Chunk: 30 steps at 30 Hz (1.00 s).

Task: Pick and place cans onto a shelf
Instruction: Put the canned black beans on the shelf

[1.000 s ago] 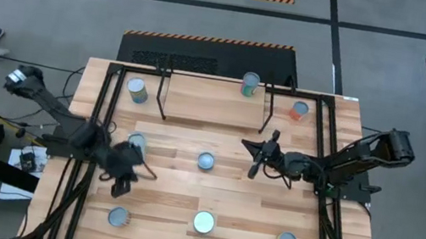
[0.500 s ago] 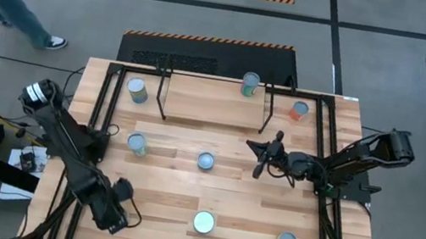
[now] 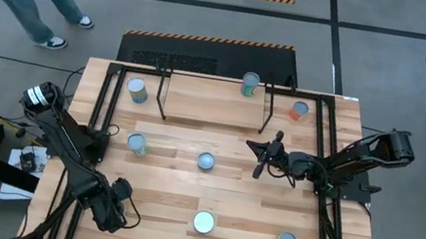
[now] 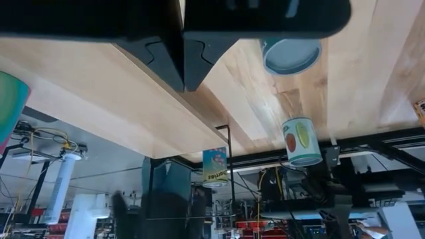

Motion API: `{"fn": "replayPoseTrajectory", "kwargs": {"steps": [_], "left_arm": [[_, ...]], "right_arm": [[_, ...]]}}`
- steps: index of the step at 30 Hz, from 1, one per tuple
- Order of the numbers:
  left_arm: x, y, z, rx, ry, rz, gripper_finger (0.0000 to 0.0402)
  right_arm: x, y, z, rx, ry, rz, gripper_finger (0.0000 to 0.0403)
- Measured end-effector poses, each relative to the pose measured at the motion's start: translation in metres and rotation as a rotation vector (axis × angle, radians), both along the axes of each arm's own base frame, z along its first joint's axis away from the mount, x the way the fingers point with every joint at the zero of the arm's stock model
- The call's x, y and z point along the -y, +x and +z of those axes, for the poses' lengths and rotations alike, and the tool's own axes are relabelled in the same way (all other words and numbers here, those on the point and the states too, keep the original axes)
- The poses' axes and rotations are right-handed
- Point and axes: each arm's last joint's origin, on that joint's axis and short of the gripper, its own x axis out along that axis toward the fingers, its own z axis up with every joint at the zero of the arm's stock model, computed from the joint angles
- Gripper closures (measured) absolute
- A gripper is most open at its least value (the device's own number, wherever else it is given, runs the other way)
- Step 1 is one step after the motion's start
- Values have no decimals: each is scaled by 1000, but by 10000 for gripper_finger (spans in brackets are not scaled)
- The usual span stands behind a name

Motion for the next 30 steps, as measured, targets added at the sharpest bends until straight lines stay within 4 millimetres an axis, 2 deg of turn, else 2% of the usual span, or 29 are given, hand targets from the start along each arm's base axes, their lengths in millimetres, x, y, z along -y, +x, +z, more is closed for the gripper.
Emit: {"fn": "replayPoseTrajectory", "kwargs": {"steps": [7, 15, 21, 24, 30], "left_arm": [[7, 7, 14, 90, -65, 9, 255], [17, 16, -13, 44, 12, 7, 255], [20, 18, -22, 14, 39, 5, 261], [19, 18, -20, 10, 68, 2, 286], [17, 20, -19, 37, 116, -49, 387]], "right_arm": [[0, 0, 0, -5, -1, 0, 395], [0, 0, -1, -11, 2, 0, 395], [0, 0, -1, -14, 3, 0, 394], [0, 0, -2, -14, 5, -1, 394], [0, 0, -2, -15, 5, -3, 394]]}}
